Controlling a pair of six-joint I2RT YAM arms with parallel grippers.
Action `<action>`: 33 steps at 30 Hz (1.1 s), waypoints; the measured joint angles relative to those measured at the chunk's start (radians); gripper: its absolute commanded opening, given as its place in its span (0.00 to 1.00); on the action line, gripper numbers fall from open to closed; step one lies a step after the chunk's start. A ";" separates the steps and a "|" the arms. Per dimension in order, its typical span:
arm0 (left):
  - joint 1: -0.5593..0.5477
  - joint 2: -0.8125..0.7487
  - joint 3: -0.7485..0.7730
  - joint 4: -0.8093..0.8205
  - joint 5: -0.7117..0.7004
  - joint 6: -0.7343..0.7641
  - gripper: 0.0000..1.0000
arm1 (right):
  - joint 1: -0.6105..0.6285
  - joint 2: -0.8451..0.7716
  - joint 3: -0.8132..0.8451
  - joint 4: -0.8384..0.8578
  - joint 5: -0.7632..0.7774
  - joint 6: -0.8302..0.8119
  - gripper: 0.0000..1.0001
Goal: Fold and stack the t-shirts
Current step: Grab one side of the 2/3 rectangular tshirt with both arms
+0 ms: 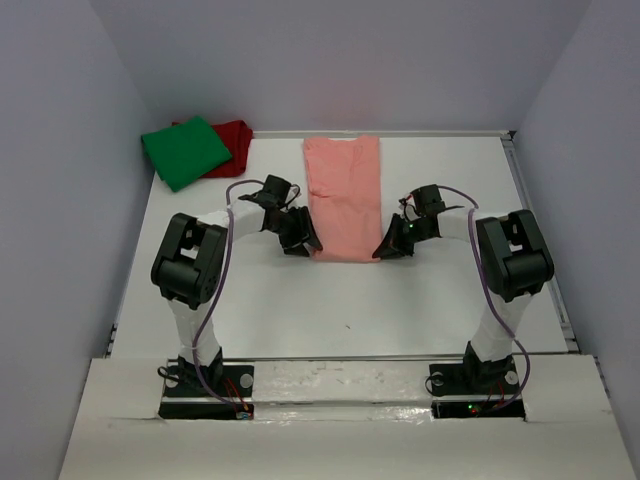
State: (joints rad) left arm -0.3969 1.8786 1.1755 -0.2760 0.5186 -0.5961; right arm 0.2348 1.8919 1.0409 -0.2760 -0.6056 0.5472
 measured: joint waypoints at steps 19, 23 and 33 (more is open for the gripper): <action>-0.059 0.038 -0.020 0.042 0.023 -0.016 0.00 | 0.000 0.000 0.000 -0.013 -0.020 -0.002 0.00; -0.070 0.008 -0.052 0.024 0.019 -0.011 0.00 | 0.000 -0.024 -0.011 -0.065 -0.020 -0.014 0.00; -0.177 -0.206 -0.293 -0.012 -0.016 -0.046 0.00 | 0.003 -0.307 -0.254 -0.195 -0.003 -0.029 0.00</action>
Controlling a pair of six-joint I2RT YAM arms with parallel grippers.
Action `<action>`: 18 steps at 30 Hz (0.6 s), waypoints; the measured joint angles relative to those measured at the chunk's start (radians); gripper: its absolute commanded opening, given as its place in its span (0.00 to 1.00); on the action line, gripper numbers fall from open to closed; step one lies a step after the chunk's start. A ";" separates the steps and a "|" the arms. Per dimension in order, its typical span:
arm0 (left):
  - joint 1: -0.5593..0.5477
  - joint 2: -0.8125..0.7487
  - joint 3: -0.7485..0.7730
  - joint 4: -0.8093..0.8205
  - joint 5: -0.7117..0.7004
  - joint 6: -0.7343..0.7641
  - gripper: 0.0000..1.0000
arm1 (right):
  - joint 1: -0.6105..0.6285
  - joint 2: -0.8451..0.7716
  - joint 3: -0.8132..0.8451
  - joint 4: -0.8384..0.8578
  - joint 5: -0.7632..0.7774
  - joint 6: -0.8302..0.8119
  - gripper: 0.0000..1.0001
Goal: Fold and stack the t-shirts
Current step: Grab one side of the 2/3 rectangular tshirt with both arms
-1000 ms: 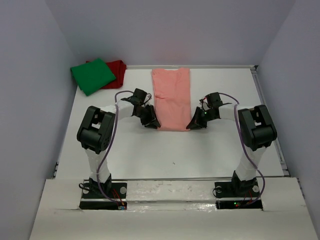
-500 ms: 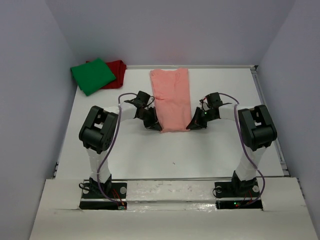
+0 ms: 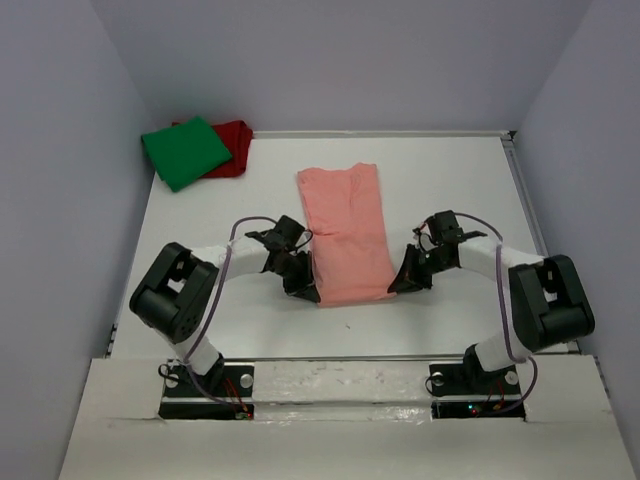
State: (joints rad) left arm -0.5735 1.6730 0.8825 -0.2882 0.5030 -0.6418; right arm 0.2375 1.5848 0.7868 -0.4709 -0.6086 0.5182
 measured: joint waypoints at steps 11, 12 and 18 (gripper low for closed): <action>-0.101 -0.318 -0.277 -0.010 -0.005 -0.116 0.00 | 0.183 -0.393 -0.223 -0.111 -0.010 0.118 0.00; -0.106 -0.349 -0.289 -0.018 -0.008 -0.126 0.00 | 0.199 -0.432 -0.241 -0.116 -0.007 0.140 0.00; -0.138 -0.612 -0.366 -0.077 -0.006 -0.216 0.00 | 0.252 -0.668 -0.330 -0.173 -0.001 0.248 0.00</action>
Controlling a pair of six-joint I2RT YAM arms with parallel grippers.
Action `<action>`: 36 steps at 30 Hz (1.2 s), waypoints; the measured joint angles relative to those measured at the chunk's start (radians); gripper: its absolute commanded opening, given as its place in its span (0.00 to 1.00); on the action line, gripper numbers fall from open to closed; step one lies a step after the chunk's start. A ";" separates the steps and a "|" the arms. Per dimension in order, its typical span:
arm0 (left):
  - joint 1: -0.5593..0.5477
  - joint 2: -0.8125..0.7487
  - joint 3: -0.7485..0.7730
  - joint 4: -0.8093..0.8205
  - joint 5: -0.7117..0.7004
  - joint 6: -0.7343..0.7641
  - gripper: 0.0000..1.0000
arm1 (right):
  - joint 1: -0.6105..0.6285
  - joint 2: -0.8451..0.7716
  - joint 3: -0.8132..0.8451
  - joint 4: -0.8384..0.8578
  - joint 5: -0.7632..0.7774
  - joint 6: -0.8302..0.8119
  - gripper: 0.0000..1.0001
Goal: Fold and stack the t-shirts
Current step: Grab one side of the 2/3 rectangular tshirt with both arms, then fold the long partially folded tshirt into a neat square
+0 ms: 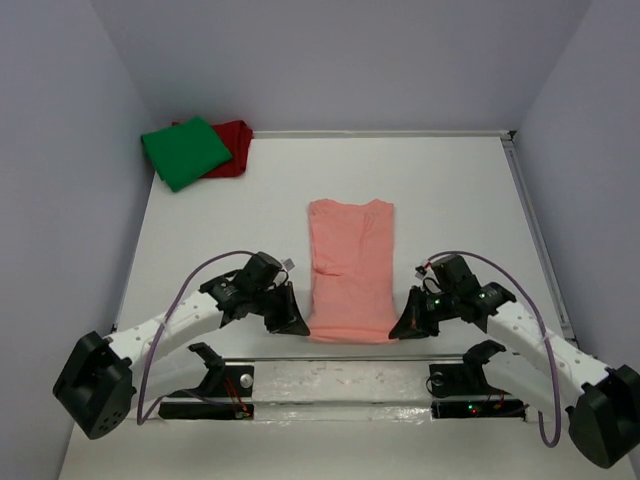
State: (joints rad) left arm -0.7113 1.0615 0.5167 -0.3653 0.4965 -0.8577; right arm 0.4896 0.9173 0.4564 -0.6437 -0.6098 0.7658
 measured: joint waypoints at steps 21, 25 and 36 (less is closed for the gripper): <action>-0.036 -0.013 0.404 -0.321 -0.234 -0.101 0.00 | 0.010 -0.037 0.359 -0.255 0.156 0.023 0.00; -0.014 -0.002 0.466 -0.366 -0.277 -0.092 0.00 | 0.010 -0.013 0.437 -0.264 0.185 0.013 0.00; 0.111 0.119 0.507 -0.360 -0.274 -0.018 0.00 | 0.014 0.225 0.564 -0.230 0.245 -0.052 0.00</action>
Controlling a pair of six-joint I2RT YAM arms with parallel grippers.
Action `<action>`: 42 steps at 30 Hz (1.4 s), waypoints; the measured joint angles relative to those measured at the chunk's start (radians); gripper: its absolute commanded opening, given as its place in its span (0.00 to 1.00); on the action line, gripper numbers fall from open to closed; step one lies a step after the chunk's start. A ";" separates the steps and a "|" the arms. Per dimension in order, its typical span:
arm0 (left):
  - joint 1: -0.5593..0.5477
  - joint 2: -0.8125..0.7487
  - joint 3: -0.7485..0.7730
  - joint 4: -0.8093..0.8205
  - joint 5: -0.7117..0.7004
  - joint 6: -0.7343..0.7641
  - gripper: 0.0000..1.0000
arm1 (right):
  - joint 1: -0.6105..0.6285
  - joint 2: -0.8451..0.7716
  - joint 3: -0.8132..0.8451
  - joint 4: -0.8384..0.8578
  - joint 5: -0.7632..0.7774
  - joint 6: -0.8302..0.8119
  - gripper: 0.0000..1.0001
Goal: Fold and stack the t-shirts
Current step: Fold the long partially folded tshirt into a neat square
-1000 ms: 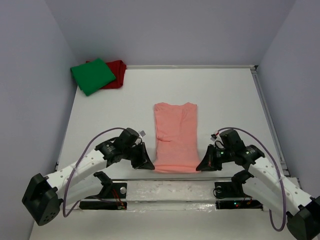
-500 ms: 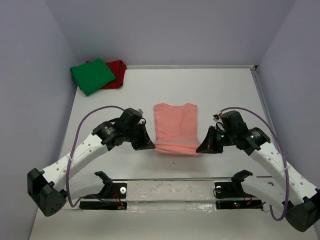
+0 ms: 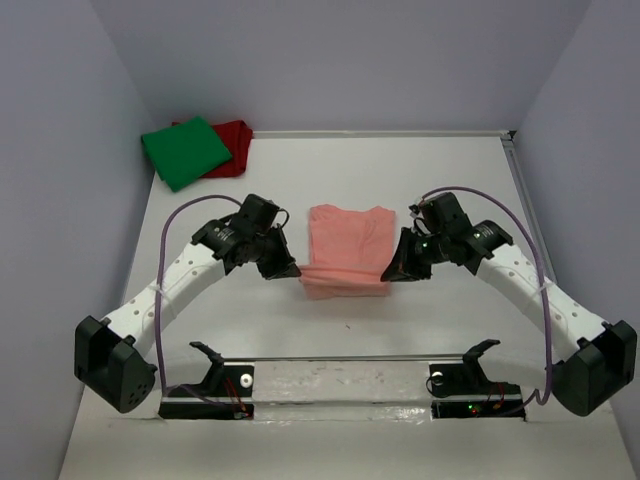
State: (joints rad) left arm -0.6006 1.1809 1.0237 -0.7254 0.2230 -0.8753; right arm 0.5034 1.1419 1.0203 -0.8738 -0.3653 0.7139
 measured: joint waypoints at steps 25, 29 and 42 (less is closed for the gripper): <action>0.111 0.528 0.430 0.015 0.021 0.222 0.00 | -0.153 0.348 0.240 0.039 0.065 -0.138 0.00; 0.125 0.605 0.511 0.011 0.024 0.246 0.00 | -0.174 0.411 0.291 0.046 0.064 -0.154 0.00; 0.183 0.727 0.651 -0.007 0.042 0.296 0.00 | -0.233 0.626 0.480 0.071 0.026 -0.209 0.00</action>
State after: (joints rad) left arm -0.4179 1.9079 1.6745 -0.7322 0.2649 -0.5789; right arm 0.2707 1.7683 1.5002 -0.8032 -0.3393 0.5045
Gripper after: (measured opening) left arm 0.014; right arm 0.034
